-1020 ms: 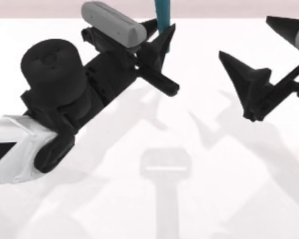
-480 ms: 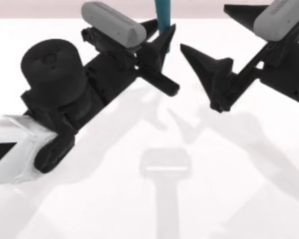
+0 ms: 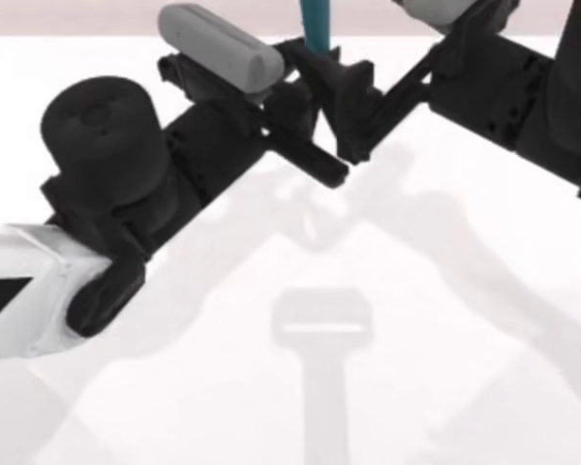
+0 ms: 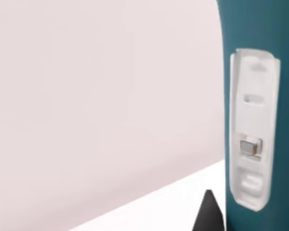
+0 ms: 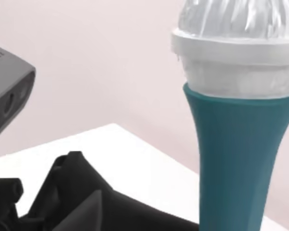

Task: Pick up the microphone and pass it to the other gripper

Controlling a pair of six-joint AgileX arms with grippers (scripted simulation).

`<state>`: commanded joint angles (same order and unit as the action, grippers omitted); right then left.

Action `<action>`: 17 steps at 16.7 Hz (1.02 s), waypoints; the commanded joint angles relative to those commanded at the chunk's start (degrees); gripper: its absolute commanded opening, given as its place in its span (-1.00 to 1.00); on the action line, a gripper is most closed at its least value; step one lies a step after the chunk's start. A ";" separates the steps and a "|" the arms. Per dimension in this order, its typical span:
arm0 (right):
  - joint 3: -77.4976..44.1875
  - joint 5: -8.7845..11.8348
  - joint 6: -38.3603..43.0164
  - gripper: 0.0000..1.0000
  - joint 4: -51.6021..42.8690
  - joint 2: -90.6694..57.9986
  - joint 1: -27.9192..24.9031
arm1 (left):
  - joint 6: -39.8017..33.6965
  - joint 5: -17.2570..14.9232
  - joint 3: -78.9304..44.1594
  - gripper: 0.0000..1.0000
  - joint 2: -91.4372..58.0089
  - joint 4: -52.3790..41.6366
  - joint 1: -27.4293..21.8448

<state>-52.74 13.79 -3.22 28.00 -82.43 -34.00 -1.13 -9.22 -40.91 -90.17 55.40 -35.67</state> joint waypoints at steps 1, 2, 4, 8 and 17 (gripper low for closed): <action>-2.18 -0.60 0.01 1.00 0.57 -2.98 -0.56 | 0.00 0.00 0.00 -1.00 0.00 0.00 0.00; -4.14 -1.15 0.03 1.00 1.05 -5.54 -1.09 | 0.00 0.00 0.00 -1.00 0.00 0.00 0.00; -7.04 -1.98 0.07 1.00 1.69 -8.85 -1.87 | 0.00 0.00 0.00 -1.00 0.00 0.00 0.00; -7.90 -2.24 0.08 1.00 1.88 -9.76 -2.12 | 0.00 0.00 0.00 -1.00 0.00 0.00 0.00; -7.90 -2.24 0.08 -0.21 1.88 -9.76 -2.12 | 0.00 0.00 0.00 -1.00 0.00 0.00 0.00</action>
<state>-60.63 11.55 -3.14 29.89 -92.20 -36.12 -1.13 -9.22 -40.91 -90.17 55.40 -35.67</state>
